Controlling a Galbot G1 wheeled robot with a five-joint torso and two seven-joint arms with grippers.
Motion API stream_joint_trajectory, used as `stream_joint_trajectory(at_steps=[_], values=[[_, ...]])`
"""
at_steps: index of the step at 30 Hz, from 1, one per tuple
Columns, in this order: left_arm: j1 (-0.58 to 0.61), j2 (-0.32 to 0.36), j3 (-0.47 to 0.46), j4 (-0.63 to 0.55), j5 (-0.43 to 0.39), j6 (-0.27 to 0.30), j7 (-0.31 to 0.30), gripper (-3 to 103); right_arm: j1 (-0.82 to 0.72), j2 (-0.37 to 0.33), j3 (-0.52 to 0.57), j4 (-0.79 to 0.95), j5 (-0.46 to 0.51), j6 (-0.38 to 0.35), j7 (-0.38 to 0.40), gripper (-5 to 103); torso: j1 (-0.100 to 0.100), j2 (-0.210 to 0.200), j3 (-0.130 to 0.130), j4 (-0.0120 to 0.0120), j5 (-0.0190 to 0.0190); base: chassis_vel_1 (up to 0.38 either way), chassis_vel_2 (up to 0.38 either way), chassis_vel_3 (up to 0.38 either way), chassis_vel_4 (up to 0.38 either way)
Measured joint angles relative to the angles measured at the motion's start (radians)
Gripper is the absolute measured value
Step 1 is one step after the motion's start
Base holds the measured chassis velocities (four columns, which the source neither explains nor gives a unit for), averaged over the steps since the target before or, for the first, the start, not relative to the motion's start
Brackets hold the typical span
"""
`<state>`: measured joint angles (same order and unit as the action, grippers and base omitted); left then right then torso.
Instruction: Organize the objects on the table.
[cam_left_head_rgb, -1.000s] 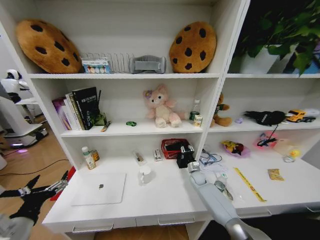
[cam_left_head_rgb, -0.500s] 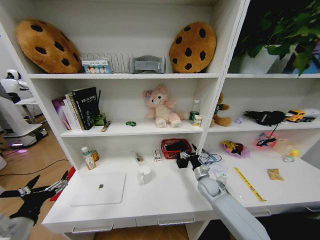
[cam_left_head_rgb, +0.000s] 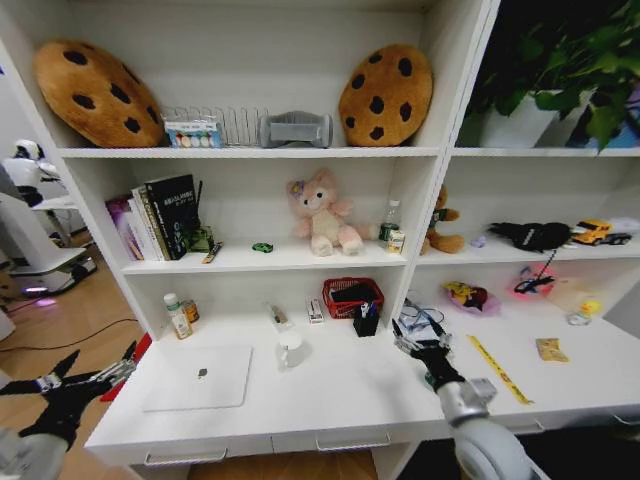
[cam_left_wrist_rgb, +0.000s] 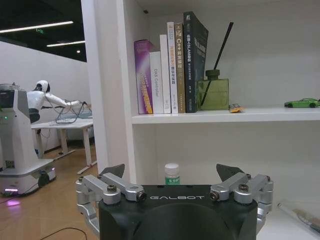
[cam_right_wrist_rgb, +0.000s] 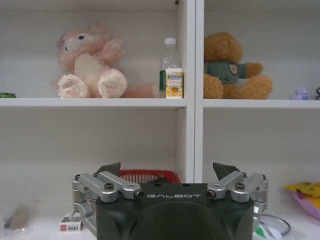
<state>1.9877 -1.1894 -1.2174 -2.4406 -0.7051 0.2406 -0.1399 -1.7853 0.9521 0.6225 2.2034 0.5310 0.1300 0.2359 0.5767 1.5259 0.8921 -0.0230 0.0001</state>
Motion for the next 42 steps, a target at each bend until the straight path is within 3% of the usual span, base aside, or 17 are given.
stream_joint_trajectory(at_steps=[7,14,25,31,33,42], values=[[0.000,0.000,0.000,0.000,0.000,0.000,0.000,100,-0.096,0.057,0.054,0.010,-0.009,0.047,-0.074,100,0.000,0.000,0.000,0.0002,0.0000,0.000,0.000,0.000,0.000],[0.000,0.000,0.000,0.000,0.000,0.000,0.000,100,-0.050,0.065,0.057,-0.010,0.044,0.053,-0.069,100,0.000,0.000,0.000,0.0005,-0.0002,-0.016,-0.012,0.017,0.017],[0.000,0.000,0.000,0.000,0.000,0.000,0.000,100,-0.016,0.075,0.033,-0.057,0.044,0.057,-0.062,100,0.000,0.000,0.000,0.0004,-0.0007,-0.146,-0.148,0.143,0.143],[0.000,0.000,0.000,0.000,0.000,0.000,0.000,100,0.025,0.071,-0.035,-0.099,-0.008,0.072,-0.063,100,0.000,0.000,0.000,0.0002,0.0013,-0.178,-0.203,0.199,0.191],[0.000,0.000,0.000,0.000,0.000,0.000,0.000,100,0.035,0.068,-0.056,-0.110,-0.027,0.053,-0.068,100,0.000,0.000,0.000,0.0002,-0.0004,-0.052,-0.117,0.083,0.029],[0.000,0.000,0.000,0.000,0.000,0.000,0.000,100,0.084,0.065,-0.154,-0.167,-0.122,0.001,-0.059,100,0.000,0.000,0.000,0.0004,-0.0002,0.024,0.024,-0.021,-0.020]])
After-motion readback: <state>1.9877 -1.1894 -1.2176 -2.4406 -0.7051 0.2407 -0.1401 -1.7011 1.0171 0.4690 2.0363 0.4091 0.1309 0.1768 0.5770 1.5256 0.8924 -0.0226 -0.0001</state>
